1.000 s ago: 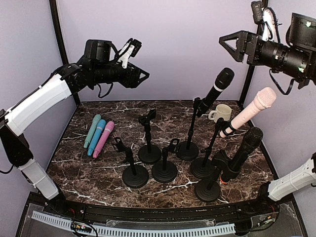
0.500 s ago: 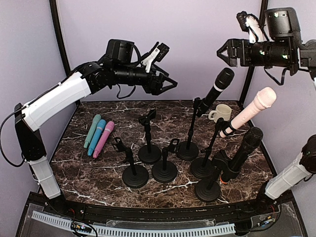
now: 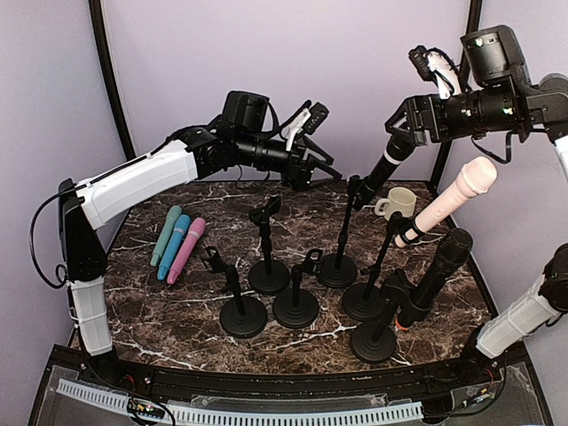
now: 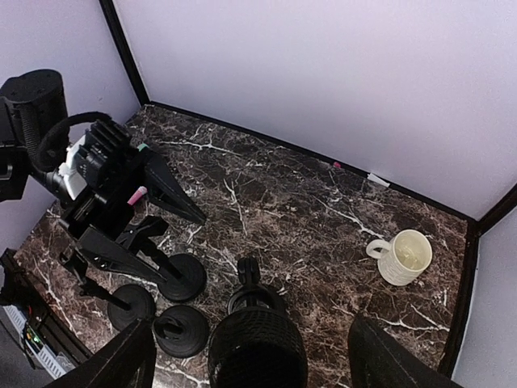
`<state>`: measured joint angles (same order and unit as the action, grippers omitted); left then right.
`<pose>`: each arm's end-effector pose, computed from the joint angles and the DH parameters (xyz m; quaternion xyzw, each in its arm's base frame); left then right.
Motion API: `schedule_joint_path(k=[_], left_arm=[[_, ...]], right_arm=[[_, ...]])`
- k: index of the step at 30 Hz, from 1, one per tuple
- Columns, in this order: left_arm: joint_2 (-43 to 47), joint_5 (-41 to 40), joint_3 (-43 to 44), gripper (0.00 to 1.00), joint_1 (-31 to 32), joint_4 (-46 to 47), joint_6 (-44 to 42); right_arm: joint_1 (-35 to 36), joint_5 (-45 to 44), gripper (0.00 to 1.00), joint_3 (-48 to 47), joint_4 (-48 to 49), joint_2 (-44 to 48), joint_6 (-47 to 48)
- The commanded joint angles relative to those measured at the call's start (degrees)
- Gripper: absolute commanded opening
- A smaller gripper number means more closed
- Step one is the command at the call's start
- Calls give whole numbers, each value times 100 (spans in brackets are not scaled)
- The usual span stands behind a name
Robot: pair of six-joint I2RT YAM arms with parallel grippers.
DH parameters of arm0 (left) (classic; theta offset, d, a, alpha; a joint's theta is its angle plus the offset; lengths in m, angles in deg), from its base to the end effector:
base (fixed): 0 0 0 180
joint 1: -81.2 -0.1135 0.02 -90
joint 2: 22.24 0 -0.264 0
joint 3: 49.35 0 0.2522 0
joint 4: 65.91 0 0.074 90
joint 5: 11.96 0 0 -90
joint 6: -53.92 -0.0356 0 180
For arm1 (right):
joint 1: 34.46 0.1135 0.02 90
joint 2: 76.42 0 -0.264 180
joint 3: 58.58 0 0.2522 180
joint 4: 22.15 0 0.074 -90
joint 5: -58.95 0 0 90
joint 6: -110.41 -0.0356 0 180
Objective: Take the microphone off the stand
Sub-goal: Hold the microphone from the microphone stand.
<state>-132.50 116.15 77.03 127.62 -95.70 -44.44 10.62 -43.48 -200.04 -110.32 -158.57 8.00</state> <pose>0.2962 -0.3432 0.4071 0.5210 0.5670 -0.4331 0.4685 0.1522 0.1418 0.5394 -0.1879 0.8369 0.1614 0.4881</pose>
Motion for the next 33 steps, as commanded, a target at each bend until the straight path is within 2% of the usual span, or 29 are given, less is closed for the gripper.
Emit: schedule_joint_path(k=[1,6,10,15,18,23,26,30,33], left_arm=[[-286,506,322,71,32,334,166],[-505,568,375,71,27,496,241],[-581,522,377,71,33,524,249],[-564,325,381,70,69,416,197],[-513,-197,372,69,175,205,29],[-272,-1296,97,67,449,209,89],[-115,-2025,-134,67,617,395,182],[71,-2570,-575,67,798,651,493],[227,-2778,-832,67,817,912,785]], right_arm=[[-51,193,82,253,186,42,43],[-60,142,77,422,260,3,85],[-76,172,68,518,309,-53,120],[-96,289,47,659,438,-42,131],[-104,320,34,736,562,7,102],[-105,249,20,1063,939,215,27],[-107,229,14,1520,1498,490,-60],[-105,-64,0,2222,2337,902,-244],[-105,-357,0,2460,2740,1035,-311]])
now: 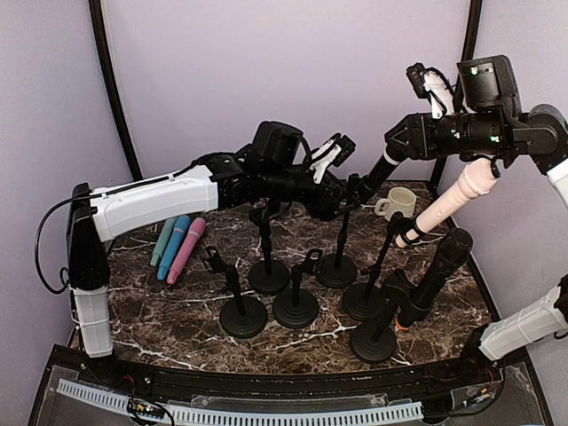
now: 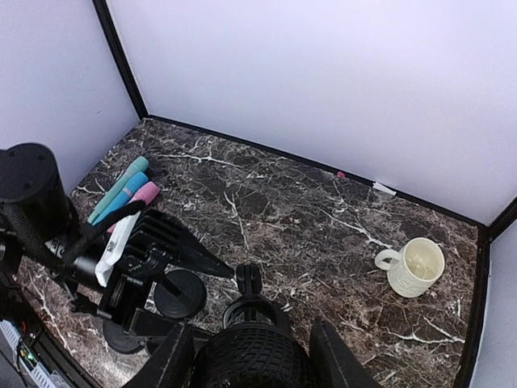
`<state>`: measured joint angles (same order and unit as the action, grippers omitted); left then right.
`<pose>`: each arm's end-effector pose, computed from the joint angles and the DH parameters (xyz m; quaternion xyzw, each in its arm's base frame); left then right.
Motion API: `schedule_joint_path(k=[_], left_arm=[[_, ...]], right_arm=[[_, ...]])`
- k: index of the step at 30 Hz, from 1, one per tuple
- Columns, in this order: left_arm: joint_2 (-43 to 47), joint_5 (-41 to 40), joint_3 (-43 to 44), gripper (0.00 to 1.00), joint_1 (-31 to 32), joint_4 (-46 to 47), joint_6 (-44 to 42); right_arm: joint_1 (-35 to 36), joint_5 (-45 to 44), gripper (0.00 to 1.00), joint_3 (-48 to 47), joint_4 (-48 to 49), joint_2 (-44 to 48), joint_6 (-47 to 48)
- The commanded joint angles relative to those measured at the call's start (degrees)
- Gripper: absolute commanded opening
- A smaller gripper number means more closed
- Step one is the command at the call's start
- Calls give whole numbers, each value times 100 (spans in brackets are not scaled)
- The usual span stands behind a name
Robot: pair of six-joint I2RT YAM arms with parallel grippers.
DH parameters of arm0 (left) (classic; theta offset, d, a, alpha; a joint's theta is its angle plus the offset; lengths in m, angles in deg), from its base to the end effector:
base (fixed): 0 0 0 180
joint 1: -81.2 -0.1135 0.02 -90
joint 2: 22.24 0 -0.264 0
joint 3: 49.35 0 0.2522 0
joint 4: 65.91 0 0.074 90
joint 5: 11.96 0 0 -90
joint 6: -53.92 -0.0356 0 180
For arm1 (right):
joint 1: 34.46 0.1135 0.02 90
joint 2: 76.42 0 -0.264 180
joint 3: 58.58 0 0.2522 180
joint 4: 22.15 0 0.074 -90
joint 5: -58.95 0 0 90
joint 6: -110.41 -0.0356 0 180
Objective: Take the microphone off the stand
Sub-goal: Hold the microphone from the microphone stand.
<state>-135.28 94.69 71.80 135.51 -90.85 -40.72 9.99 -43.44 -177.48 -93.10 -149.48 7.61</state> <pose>0.2697 -0.3929 0.3607 0.4661 0.6492 -0.3532 0.4864 0.1604 0.1467 0.5008 -0.1731 0.8230 0.1756 0.5118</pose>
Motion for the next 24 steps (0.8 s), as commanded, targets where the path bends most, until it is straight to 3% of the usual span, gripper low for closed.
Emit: schedule_joint_path(k=[1,8,15,24], left_arm=[[533,-638,-376,67,34,456,514],[427,-528,-357,67,40,491,794],[-111,-351,244,65,37,53,840],[-294,-184,333,61,36,232,938]], right_arm=[[-41,-447,0,235,1127,147,-280],[-41,-733,0,393,1852,225,-264],[-41,-1075,0,318,2010,225,-87],[-41,-1011,0,454,2293,320,49]])
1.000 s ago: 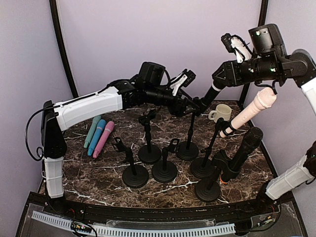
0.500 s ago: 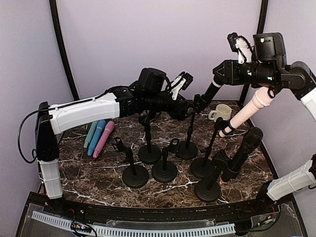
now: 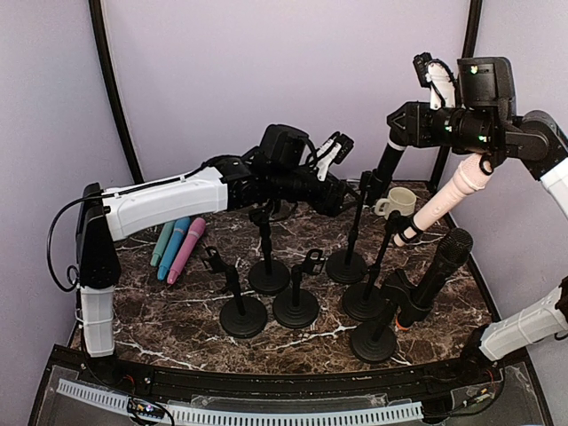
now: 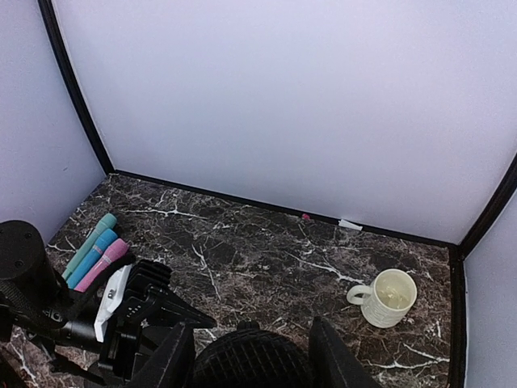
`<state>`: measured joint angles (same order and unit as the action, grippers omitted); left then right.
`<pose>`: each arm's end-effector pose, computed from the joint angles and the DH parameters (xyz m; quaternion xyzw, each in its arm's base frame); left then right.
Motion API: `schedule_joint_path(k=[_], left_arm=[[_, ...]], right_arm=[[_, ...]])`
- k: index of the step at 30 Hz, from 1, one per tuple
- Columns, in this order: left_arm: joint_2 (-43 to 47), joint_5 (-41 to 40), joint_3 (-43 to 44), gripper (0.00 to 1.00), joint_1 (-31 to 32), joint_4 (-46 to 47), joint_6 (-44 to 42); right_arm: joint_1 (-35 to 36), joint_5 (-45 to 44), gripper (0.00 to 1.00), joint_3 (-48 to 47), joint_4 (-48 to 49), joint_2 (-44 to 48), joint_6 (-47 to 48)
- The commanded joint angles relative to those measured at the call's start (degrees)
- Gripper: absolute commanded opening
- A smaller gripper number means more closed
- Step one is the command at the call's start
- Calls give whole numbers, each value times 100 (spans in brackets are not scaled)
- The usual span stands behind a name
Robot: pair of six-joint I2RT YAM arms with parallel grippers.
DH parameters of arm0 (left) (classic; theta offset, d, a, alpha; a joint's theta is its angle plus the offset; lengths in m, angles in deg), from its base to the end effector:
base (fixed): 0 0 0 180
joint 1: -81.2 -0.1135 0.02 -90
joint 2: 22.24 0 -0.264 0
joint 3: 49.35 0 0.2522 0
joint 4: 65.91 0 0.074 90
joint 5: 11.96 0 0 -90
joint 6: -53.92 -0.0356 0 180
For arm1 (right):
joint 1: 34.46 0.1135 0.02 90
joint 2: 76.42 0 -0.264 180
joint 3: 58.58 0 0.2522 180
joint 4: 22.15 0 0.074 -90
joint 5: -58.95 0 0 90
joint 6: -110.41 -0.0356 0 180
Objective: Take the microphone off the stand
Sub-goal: Hold the microphone from the microphone stand.
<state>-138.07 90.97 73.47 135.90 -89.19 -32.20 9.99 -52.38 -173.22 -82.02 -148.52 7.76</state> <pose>0.2765 -0.4043 0.3513 0.4022 0.6892 -0.3701 0.4757 0.1711 0.1497 0.5033 -0.1114 0.7914 0.1473 0.5827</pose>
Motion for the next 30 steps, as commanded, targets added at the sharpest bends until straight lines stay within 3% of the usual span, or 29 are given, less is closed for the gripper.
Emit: schedule_joint_path(k=[1,16,30], left_arm=[[-38,257,172,60,-3,71,86],[-706,514,463,45,-2,-191,391],[-706,521,202,47,46,-506,944]], right_arm=[[-41,-125,0,122,1307,269,56],[-41,-135,0,383,1521,362,17],[-41,63,0,486,1612,432,71]])
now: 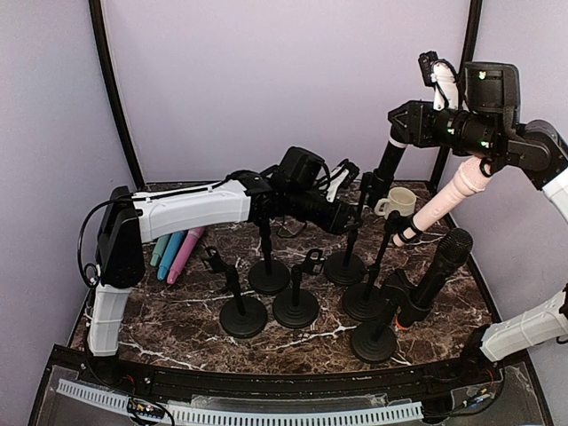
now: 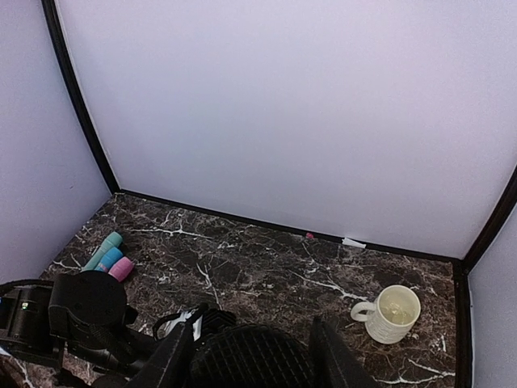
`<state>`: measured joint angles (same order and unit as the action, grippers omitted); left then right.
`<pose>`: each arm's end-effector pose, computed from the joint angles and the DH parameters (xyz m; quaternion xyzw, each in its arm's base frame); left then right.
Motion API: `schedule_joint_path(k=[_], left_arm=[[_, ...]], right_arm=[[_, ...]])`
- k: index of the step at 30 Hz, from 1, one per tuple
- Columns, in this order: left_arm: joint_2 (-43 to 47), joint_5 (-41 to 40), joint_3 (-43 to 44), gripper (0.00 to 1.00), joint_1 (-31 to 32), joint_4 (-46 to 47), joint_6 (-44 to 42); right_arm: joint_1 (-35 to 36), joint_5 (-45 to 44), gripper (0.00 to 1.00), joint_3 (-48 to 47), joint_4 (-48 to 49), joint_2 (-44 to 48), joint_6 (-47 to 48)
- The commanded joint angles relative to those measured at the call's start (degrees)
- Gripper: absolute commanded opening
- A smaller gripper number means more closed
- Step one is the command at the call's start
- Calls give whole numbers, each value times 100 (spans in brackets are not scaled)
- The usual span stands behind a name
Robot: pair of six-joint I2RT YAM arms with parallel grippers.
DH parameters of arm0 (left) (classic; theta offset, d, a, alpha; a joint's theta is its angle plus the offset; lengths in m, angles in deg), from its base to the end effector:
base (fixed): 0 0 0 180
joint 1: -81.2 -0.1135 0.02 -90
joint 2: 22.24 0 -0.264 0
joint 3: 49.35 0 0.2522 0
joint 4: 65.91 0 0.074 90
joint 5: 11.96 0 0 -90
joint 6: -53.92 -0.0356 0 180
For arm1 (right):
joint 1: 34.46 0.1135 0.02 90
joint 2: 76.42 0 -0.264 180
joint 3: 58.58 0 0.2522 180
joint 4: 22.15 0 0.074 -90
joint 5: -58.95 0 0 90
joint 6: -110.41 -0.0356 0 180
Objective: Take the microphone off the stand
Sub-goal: Hold the microphone from the microphone stand, then adjust the microphone stand with the microphone at the center of the board.
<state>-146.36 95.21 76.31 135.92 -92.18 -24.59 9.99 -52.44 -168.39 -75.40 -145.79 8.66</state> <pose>0.2908 -0.4292 0.2936 0.3816 0.7445 -0.3965 0.3780 0.1686 0.1472 0.5004 -0.1051 0.7695 0.1608 0.6090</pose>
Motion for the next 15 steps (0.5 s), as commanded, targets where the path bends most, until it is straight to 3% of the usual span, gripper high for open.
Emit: schedule_joint_path(k=[1,8,15], left_arm=[[124,95,-74,47,71,-271,172],[141,-20,-71,51,144,-555,135],[142,-19,-123,36,211,-662,271]], right_arm=[[-41,107,0,13,943,160,2],[-41,282,0,144,890,268,93],[-41,337,0,213,833,314,89]])
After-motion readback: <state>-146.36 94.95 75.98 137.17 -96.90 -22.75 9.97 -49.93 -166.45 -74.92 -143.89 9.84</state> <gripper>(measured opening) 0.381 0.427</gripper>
